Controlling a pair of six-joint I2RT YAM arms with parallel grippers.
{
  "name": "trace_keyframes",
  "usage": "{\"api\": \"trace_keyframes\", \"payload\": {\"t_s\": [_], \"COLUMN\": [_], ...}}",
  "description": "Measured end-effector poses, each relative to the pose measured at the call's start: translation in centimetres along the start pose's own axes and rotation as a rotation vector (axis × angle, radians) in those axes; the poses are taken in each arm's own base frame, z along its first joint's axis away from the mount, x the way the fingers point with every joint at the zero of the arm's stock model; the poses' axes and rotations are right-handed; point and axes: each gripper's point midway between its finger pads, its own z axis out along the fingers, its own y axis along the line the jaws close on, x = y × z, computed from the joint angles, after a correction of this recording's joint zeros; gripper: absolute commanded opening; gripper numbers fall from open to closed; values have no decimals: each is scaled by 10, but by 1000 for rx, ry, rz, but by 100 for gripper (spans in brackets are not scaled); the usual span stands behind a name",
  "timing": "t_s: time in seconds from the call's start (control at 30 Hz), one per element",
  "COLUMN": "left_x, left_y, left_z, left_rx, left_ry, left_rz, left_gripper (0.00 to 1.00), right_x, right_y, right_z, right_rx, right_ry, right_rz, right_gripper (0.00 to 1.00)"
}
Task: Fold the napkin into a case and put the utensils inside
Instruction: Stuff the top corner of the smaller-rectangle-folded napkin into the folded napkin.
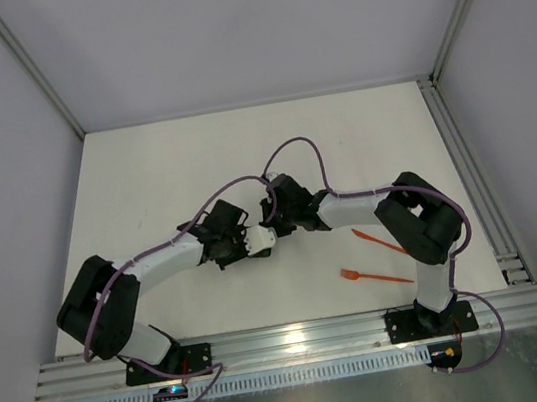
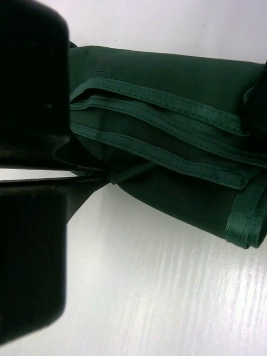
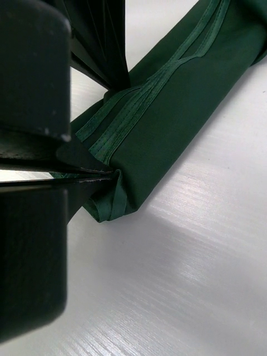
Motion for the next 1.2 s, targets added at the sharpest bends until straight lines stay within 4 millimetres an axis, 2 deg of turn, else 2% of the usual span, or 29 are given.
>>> {"api": "trace_keyframes", "payload": {"t_s": [0.4,0.6,1.07,1.17,1.2], "left_x": [-8,-16,-27,-27,-28], "left_y": [6,4,-3,-3,-3], "left_z": [5,7,8,8,8], "left_rx": [-9,0,38,40,40], "left_ry": [-13,-38,-92,-93,-94], "left_rz": [-15,-3,2,2,2], "left_gripper": [0,0,0,4,10], "right_x": [7,17,23,23,23], "right_y": [3,3,-2,-2,-2], "right_z": [-3,-11,-25,-25,-25], "right_rx": [-17,-25,23,22,20], "right_ry": [20,38,77,78,78], "right_rz": [8,34,33,33,34], "right_gripper": [4,4,4,4,4]}}
